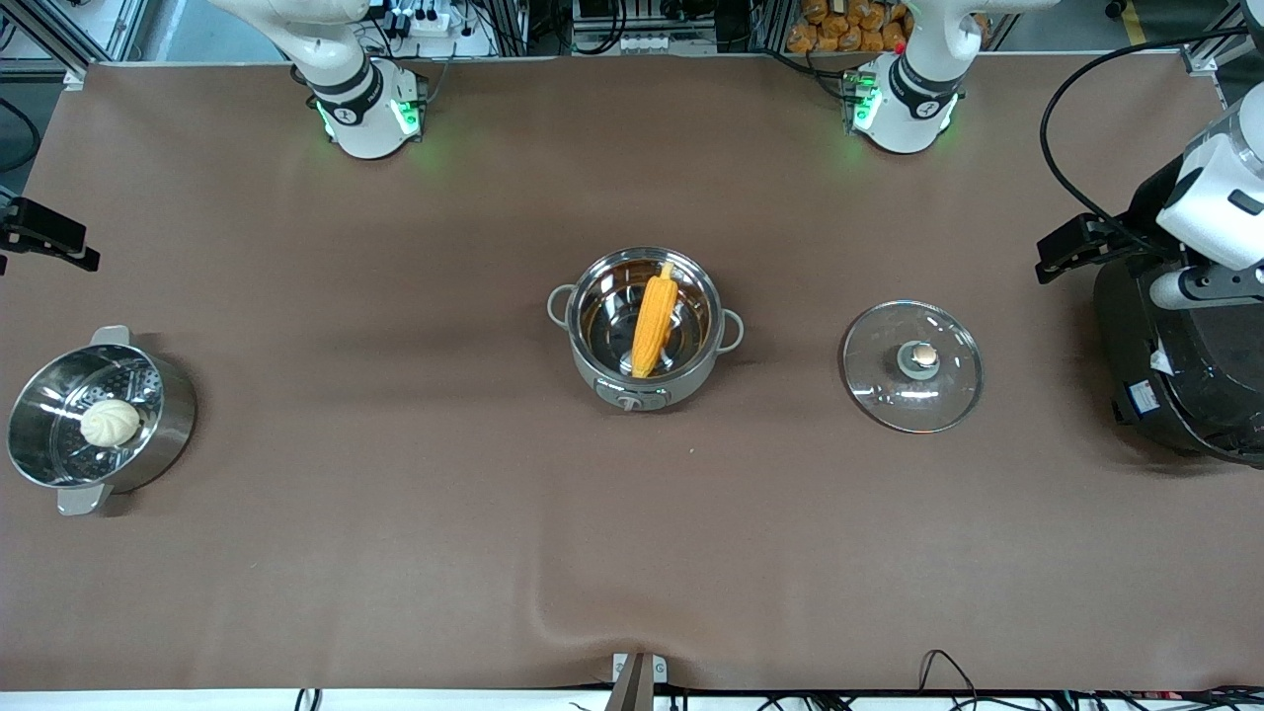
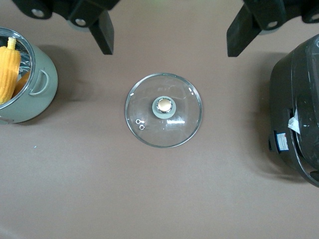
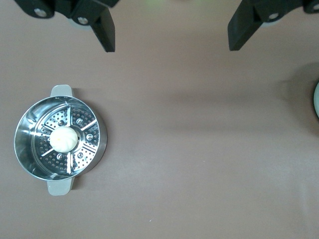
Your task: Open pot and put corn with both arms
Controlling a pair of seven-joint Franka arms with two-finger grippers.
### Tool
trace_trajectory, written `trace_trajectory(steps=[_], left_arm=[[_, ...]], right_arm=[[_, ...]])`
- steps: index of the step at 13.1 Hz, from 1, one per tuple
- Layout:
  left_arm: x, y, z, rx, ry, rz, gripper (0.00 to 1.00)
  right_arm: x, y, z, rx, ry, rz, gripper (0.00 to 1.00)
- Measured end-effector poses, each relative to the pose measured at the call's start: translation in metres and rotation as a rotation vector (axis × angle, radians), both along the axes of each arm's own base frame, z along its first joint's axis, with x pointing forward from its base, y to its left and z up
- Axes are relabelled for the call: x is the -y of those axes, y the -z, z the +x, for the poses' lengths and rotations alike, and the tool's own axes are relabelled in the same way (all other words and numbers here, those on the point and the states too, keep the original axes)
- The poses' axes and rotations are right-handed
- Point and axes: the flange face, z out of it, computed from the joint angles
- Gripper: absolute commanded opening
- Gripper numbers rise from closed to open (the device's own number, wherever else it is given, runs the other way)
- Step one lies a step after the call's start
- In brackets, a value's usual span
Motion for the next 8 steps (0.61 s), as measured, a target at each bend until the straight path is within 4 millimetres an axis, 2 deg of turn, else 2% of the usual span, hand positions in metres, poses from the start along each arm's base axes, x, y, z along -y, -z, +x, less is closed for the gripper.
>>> trace_trajectory(steps=[8], left_arm=[[-0.0045, -0.0034, 0.0003, 0.009, -0.008, 0.002, 1.00]], right_arm=[[-0.0022, 0.0019, 0.0005, -0.004, -0.004, 0.000, 1.00]])
